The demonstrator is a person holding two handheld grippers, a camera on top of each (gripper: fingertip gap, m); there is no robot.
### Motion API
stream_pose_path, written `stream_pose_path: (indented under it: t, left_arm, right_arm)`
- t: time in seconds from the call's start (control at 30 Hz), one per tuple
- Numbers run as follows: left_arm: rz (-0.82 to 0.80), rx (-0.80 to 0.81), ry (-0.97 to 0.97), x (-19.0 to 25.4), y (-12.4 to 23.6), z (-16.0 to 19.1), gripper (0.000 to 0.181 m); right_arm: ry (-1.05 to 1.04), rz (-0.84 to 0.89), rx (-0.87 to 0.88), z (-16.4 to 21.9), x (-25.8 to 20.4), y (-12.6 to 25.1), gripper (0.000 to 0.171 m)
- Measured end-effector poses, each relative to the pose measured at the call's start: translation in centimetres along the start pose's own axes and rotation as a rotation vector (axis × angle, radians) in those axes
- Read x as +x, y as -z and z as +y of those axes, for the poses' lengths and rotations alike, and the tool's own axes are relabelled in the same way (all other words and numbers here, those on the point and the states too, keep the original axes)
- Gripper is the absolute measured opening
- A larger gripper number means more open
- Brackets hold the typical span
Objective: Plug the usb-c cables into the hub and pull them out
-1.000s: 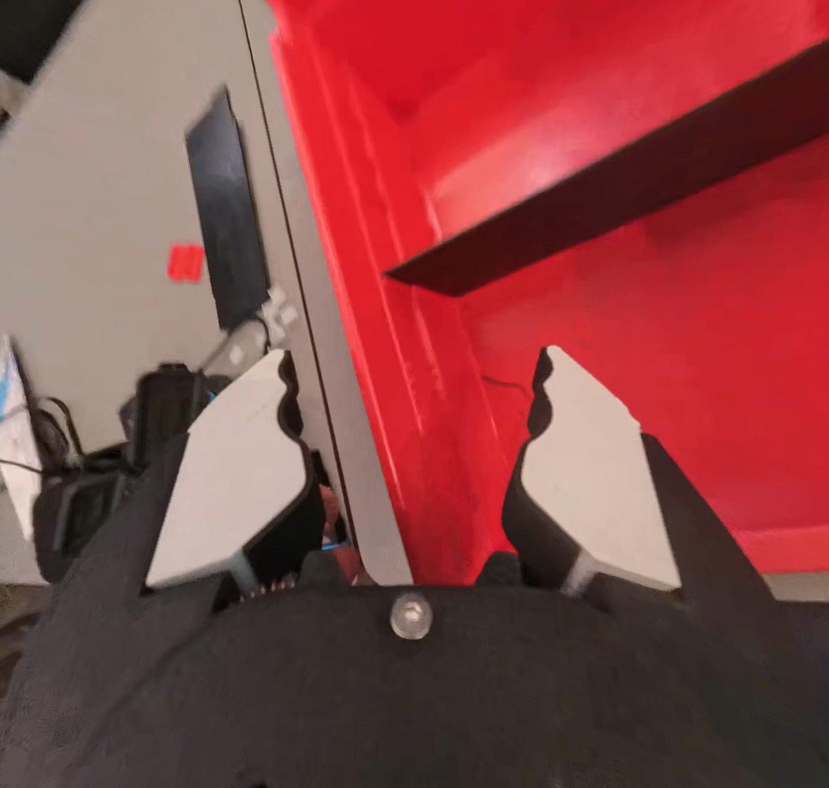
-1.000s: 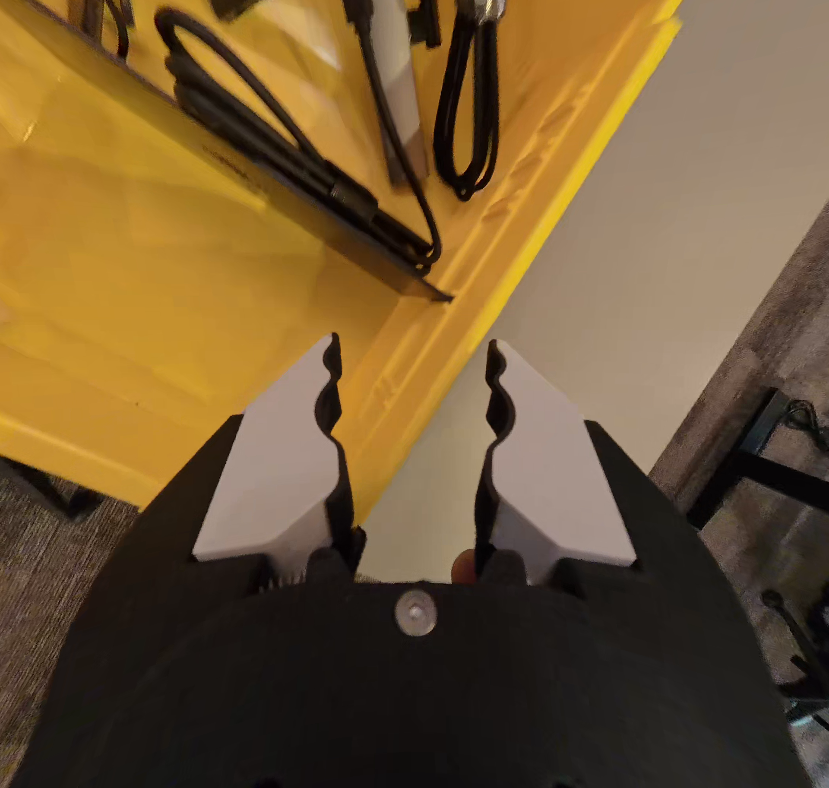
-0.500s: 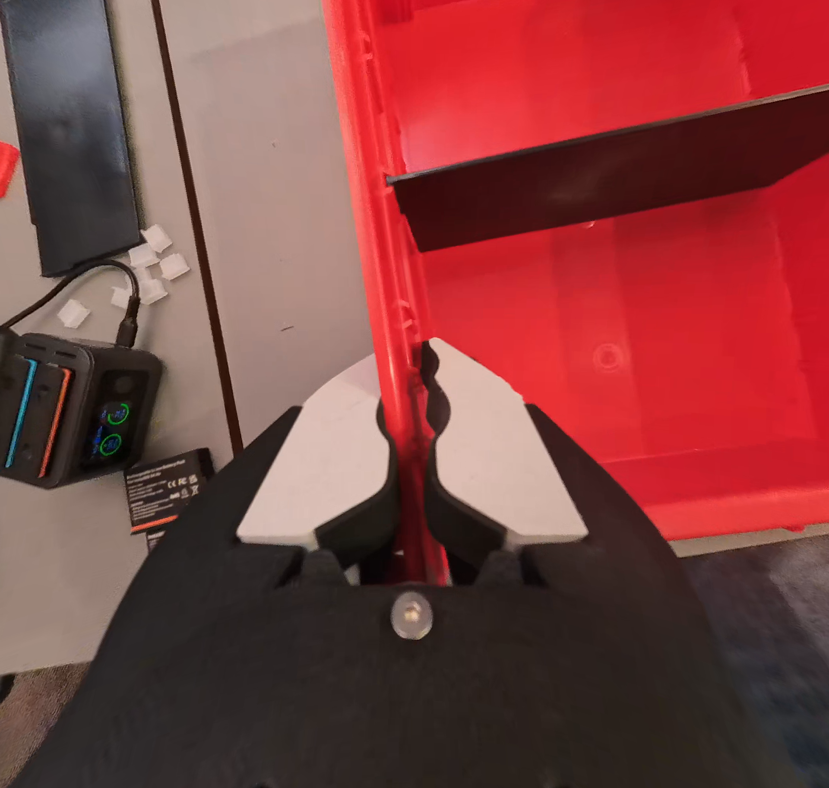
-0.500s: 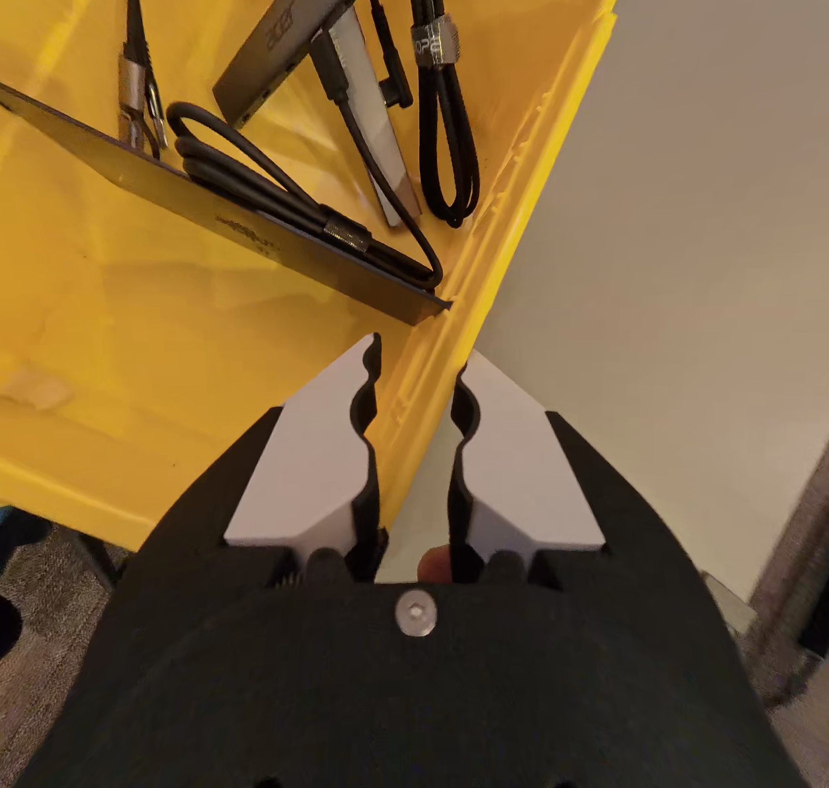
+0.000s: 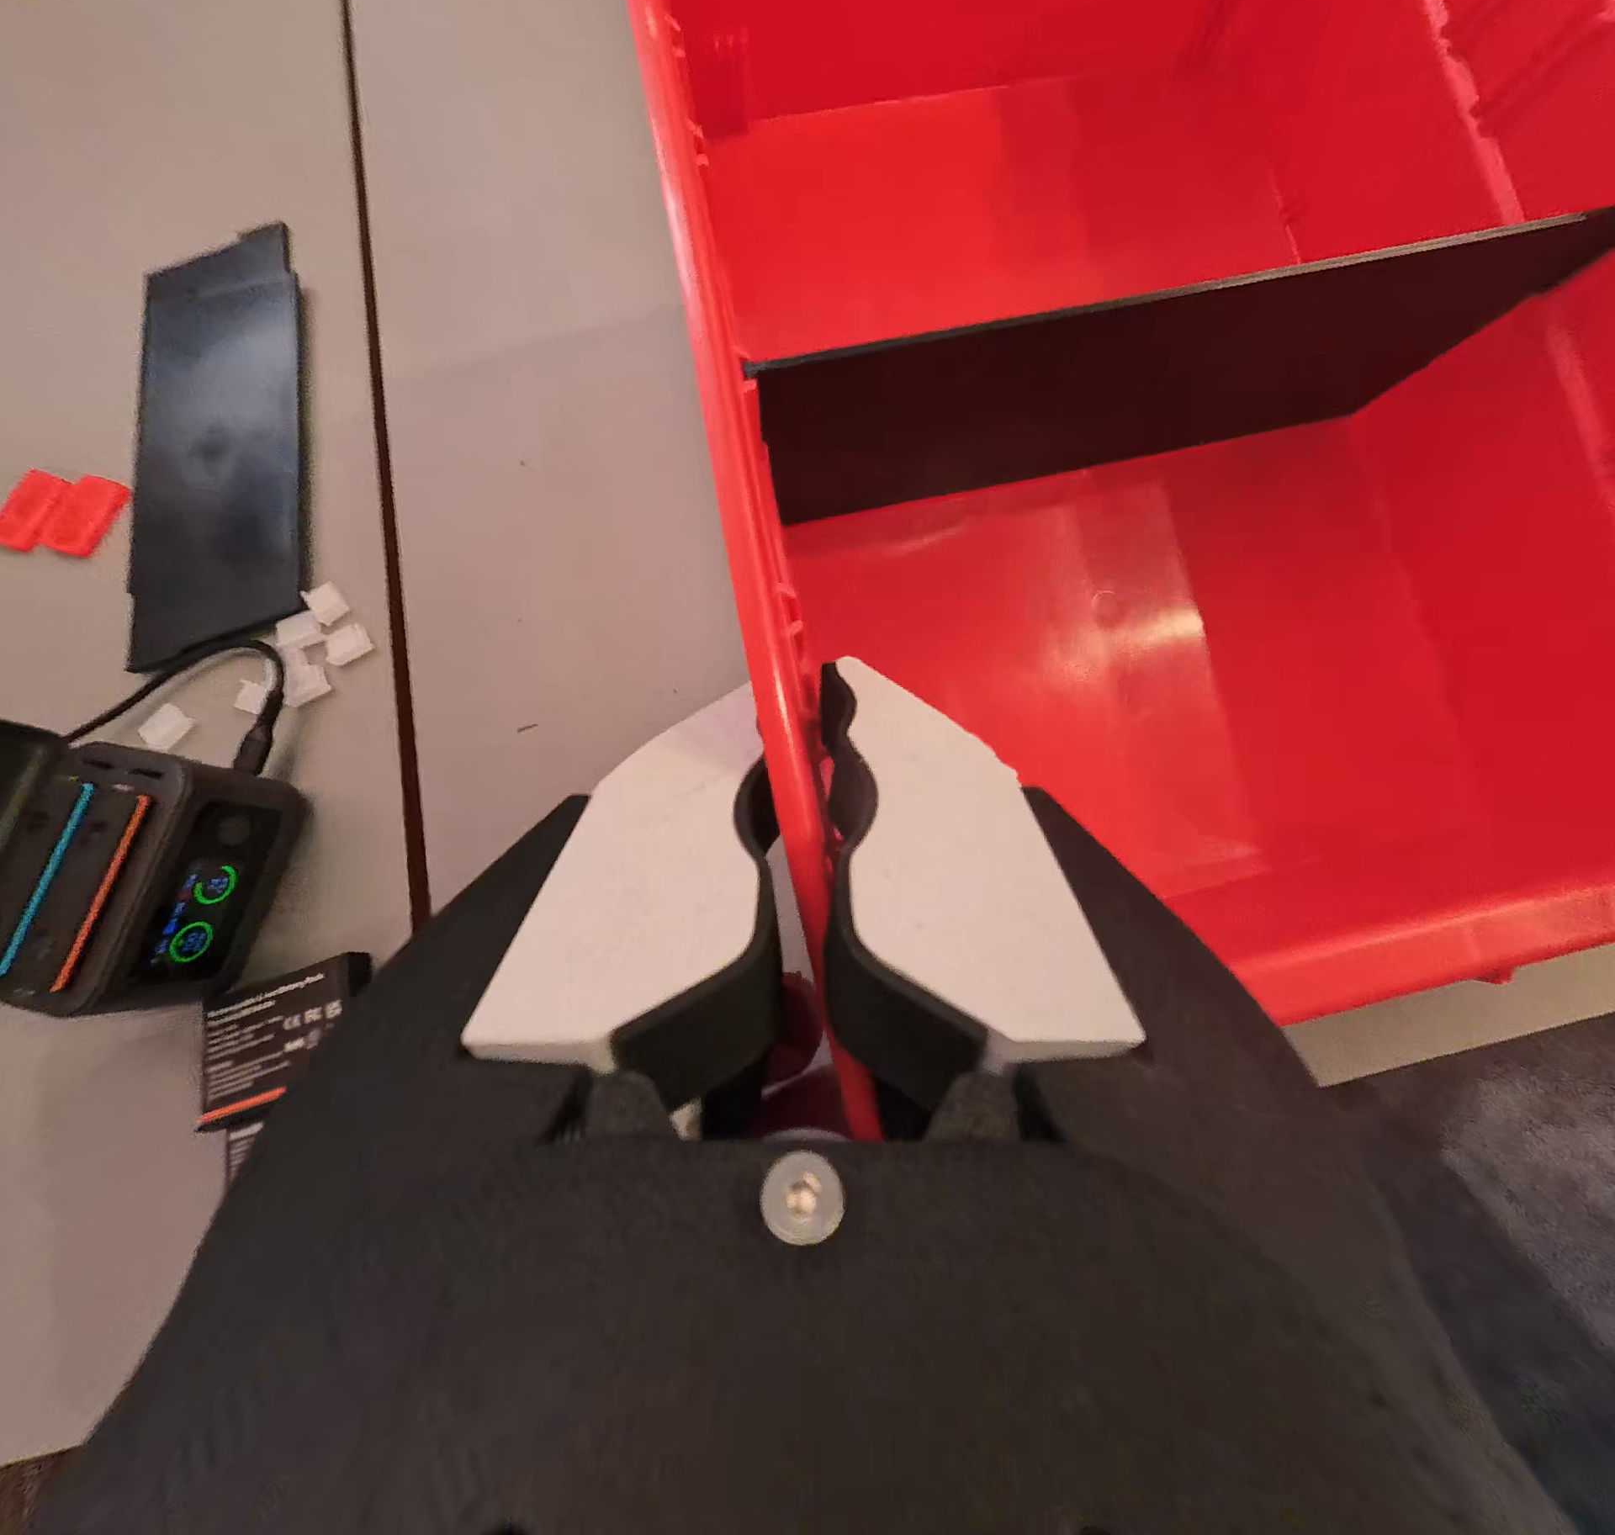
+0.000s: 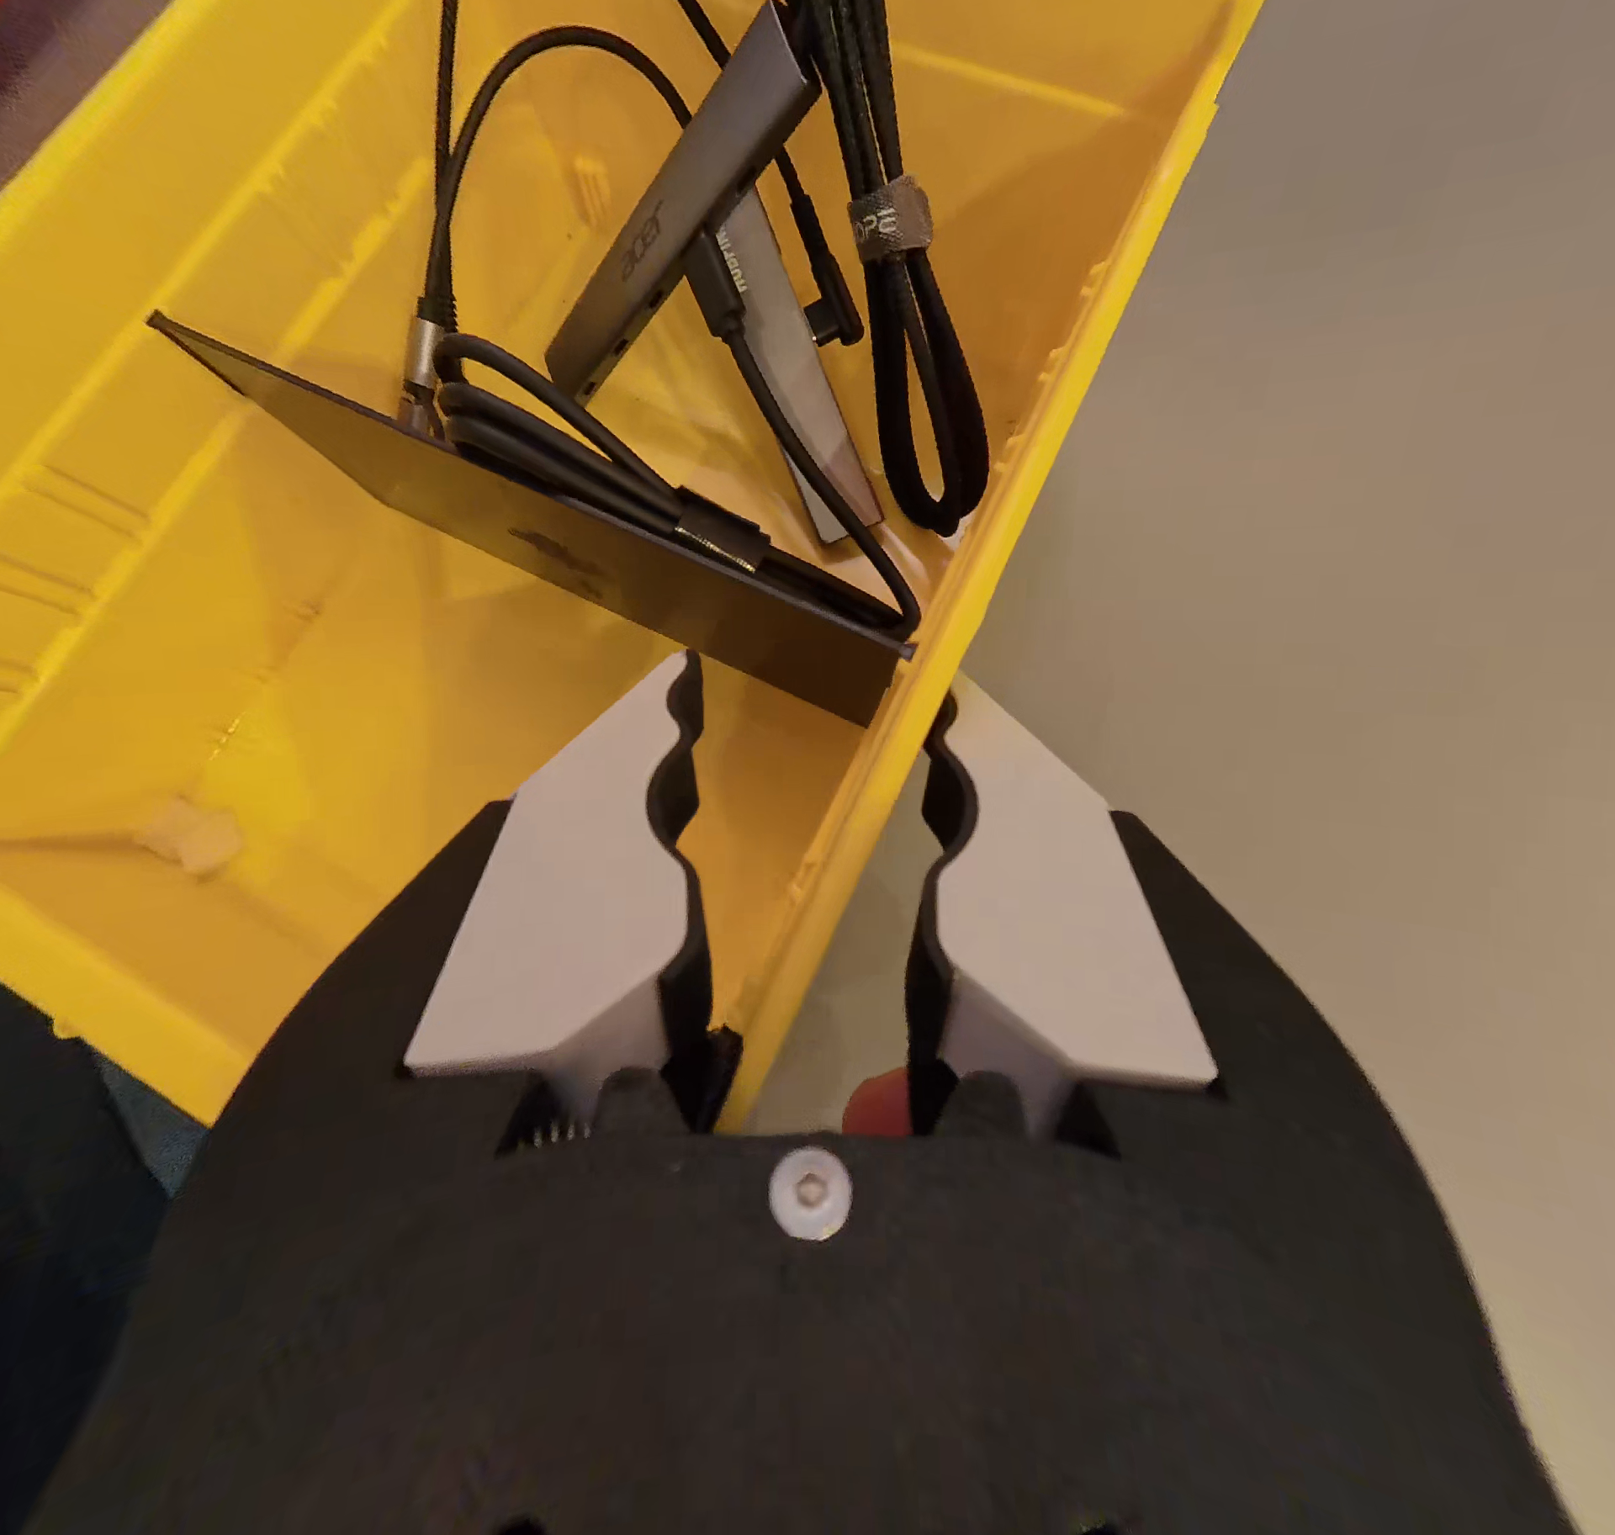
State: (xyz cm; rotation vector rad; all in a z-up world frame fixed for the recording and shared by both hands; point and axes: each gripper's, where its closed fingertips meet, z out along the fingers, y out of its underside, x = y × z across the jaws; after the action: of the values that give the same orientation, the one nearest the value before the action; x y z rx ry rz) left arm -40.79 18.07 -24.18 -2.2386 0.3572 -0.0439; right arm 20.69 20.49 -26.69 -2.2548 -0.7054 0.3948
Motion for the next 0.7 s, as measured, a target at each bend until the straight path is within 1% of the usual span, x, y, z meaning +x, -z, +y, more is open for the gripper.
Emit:
stream_pose_path:
  t: [0.03,0.17,0.23,0.4,0.47,0.57,0.63,0.7]
  left_arm:
    - [-0.015,0.019,-0.003,-0.1,0.4,-0.2,0.005]
    - [-0.077,0.082,0.016,-1.1,2.4,-0.8,0.005]
    - [-0.109,0.12,0.025,-1.5,3.7,-1.3,0.005]
    - [-0.168,0.205,0.041,-2.3,7.0,-2.2,0.005]
    - [-0.186,0.24,0.053,-2.7,8.4,-2.4,0.005]
    - [-0.203,0.292,0.067,-3.2,10.6,-2.8,0.005]
    - [-0.202,0.313,0.073,-3.5,12.0,-3.4,0.005]
    - [-0.213,0.339,0.065,-3.8,13.6,-4.2,0.005]
  right_arm:
    - [0.0,-0.011,0.011,-0.6,-0.8,-0.7,0.05]
    - [-0.017,-0.072,0.062,-3.1,-4.1,-3.3,0.06]
    - [-0.029,-0.083,0.116,-5.0,-5.7,-4.5,0.063]
    - [-0.007,-0.158,0.156,-8.0,-11.1,-8.0,0.089]
    - [0.001,-0.192,0.167,-9.1,-13.3,-9.2,0.096]
    - [0.006,-0.22,0.186,-10.7,-16.1,-11.0,0.097]
    - [-0.026,-0.222,0.239,-12.2,-17.5,-12.2,0.09]
    - [-0.044,-0.222,0.281,-13.6,-19.0,-13.4,0.089]
